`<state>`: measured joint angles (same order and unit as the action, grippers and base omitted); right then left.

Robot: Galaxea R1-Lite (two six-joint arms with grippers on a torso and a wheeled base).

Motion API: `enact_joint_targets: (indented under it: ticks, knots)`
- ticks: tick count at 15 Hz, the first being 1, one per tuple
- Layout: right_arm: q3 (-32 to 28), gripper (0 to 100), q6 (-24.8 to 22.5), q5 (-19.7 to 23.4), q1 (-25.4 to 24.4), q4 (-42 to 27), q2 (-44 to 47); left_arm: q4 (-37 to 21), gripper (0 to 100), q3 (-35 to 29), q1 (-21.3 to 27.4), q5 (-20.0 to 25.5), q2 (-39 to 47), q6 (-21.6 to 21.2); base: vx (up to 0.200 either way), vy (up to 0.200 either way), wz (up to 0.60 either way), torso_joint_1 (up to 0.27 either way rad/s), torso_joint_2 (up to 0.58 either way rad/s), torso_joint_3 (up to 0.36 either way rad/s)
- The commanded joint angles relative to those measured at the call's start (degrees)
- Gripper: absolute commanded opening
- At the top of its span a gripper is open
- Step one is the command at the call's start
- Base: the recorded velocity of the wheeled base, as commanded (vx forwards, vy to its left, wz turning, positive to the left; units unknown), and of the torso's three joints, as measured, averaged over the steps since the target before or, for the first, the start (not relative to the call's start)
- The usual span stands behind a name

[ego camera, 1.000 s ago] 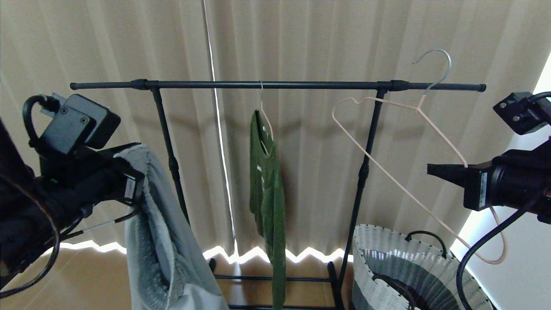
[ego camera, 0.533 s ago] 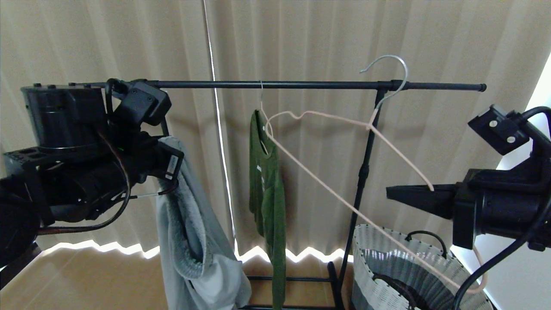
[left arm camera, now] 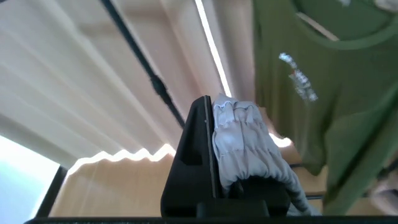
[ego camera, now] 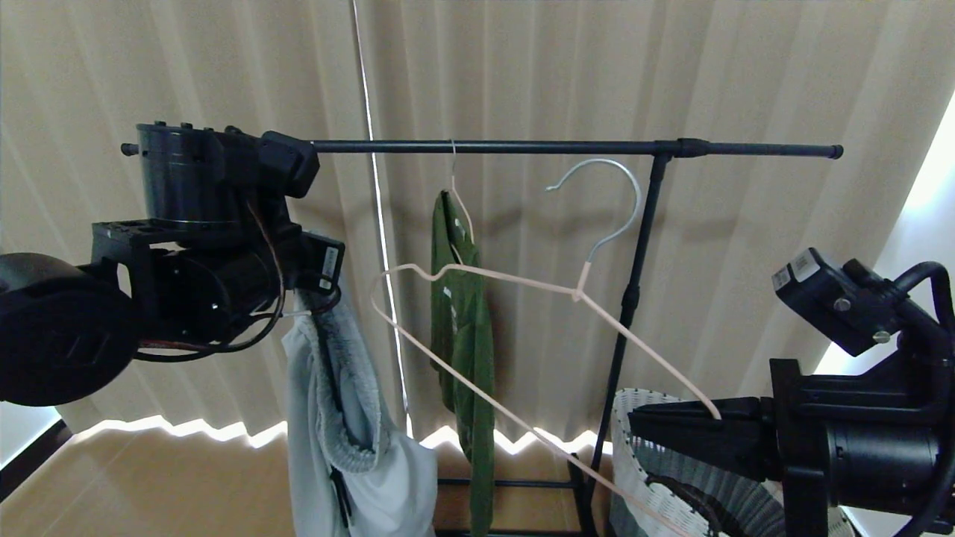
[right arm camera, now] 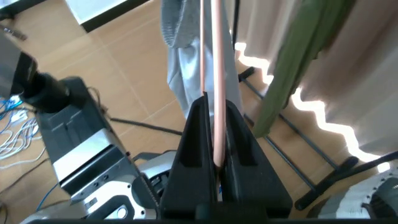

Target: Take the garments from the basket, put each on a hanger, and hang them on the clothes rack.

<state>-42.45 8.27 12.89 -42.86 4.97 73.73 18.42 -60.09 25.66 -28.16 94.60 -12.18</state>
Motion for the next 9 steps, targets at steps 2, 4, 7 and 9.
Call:
enact_joint_targets:
  ticks: [2,4,7,9]
  knots:
    - [0.17,0,0.08,0.03,-1.43,0.04,0.89,0.04,0,-0.29,1.06,-0.05,0.41,0.05,0.000,0.000,0.00,0.000,0.00,0.000]
    - [0.08,0,0.08,0.03,-1.87,0.04,1.24,0.04,0,-0.38,1.06,-0.05,0.50,0.05,0.000,0.000,0.00,0.000,0.00,0.000]
    - [0.17,0,0.08,0.03,-1.96,0.04,1.15,0.04,0,-0.56,0.88,-1.37,0.59,-0.04,0.000,0.000,0.00,0.000,0.00,0.000]
    - [0.17,0,0.08,0.03,-1.96,0.04,0.80,0.21,0,-0.73,0.88,-3.30,1.20,-0.13,0.000,0.000,0.00,0.000,0.00,0.000]
